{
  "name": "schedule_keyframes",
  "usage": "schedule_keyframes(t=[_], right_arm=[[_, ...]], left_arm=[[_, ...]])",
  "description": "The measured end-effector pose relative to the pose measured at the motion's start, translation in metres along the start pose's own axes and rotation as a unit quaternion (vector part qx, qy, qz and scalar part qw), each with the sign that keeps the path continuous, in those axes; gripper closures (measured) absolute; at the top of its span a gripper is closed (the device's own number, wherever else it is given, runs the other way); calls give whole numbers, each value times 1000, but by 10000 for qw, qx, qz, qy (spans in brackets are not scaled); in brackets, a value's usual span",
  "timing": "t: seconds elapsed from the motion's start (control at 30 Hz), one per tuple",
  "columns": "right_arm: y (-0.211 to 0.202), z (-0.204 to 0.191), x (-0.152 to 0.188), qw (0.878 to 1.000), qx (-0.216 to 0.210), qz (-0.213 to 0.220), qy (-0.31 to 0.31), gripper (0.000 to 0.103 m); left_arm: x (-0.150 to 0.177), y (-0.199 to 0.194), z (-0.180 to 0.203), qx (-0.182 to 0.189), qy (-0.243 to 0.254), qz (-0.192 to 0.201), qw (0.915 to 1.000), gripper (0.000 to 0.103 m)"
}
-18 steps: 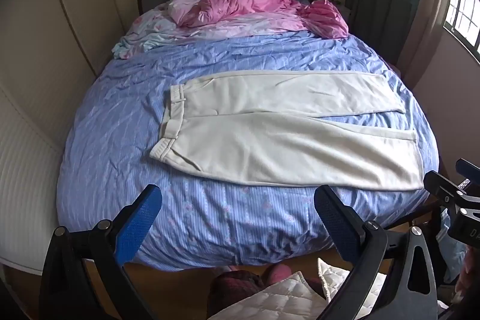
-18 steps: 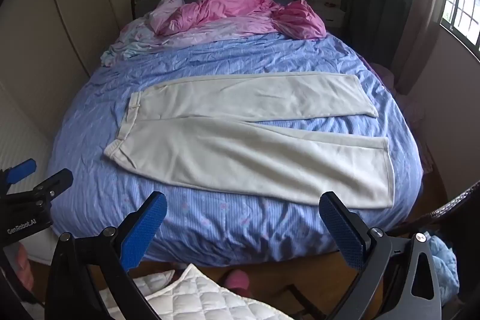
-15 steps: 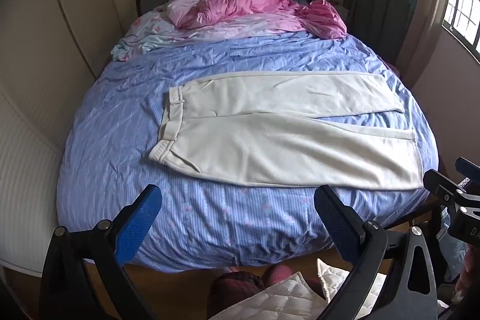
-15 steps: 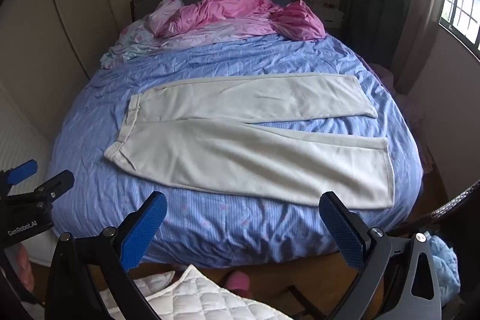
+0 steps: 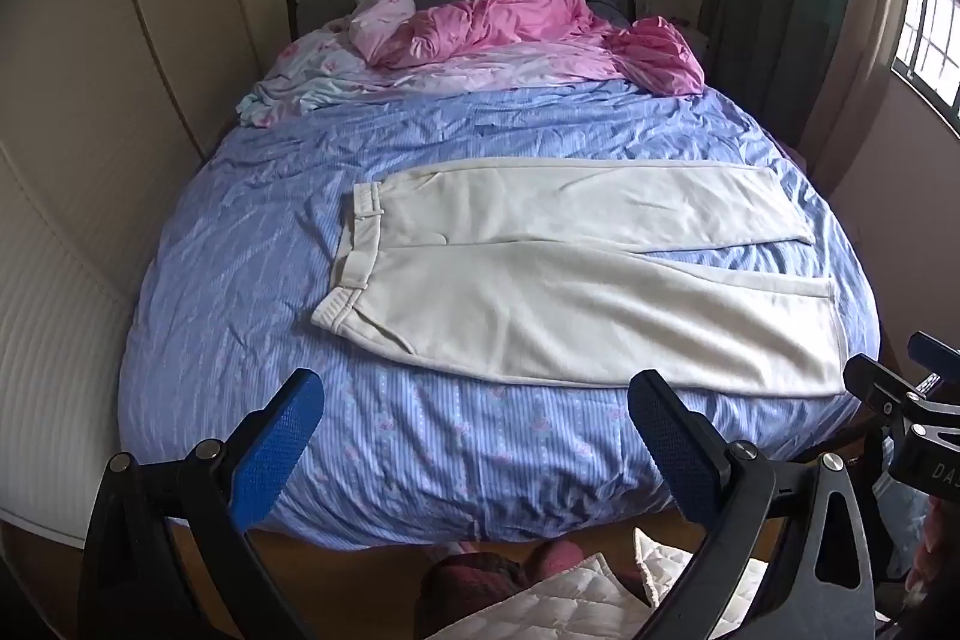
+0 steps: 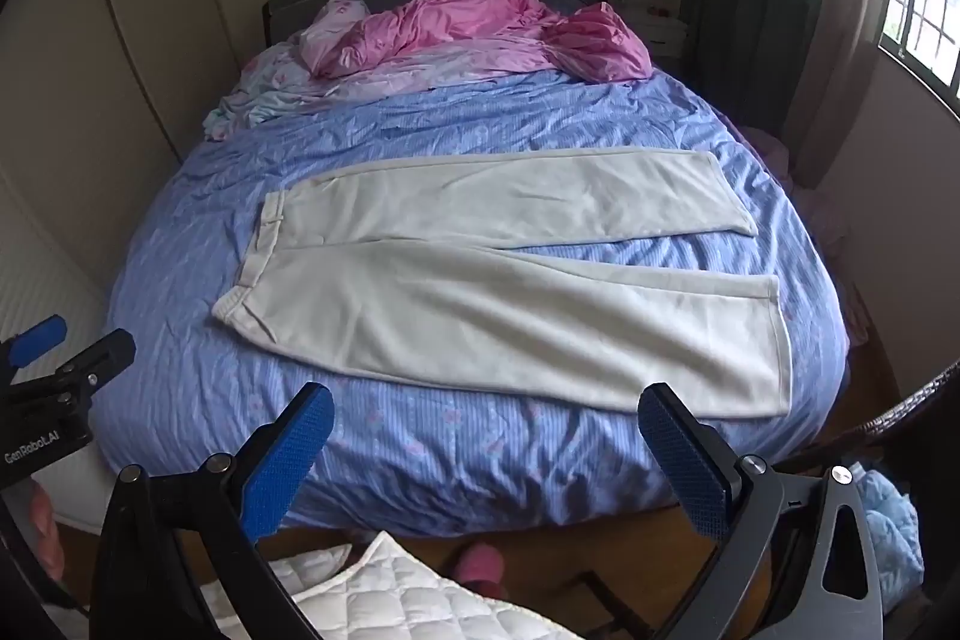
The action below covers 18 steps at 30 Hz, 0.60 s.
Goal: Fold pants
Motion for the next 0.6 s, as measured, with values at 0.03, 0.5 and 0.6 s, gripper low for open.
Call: schedule_keyframes(t=[0.03,0.5,0.6], right_arm=[[0,0,0,10000,4,-2,-7,0],[1,1,1,10000,22,-13,6,0],[-2,-2,0,10000,22,-28,6,0]], left_arm=[[0,0,0,2,0,3,10000,0],[0,-1,0,18,5,20,10000,0],[0,-1,-2,26,5,19,10000,0]])
Point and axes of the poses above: each gripper's, at about its wrist camera, not at the fingertips, and y roughly the way its jaws point, z to its right, x to its underside, the point moved 5 cm from there along y, roughly the way its jaws point, and after that the axes turned 8 degrees about x, right-handed, at the moved point
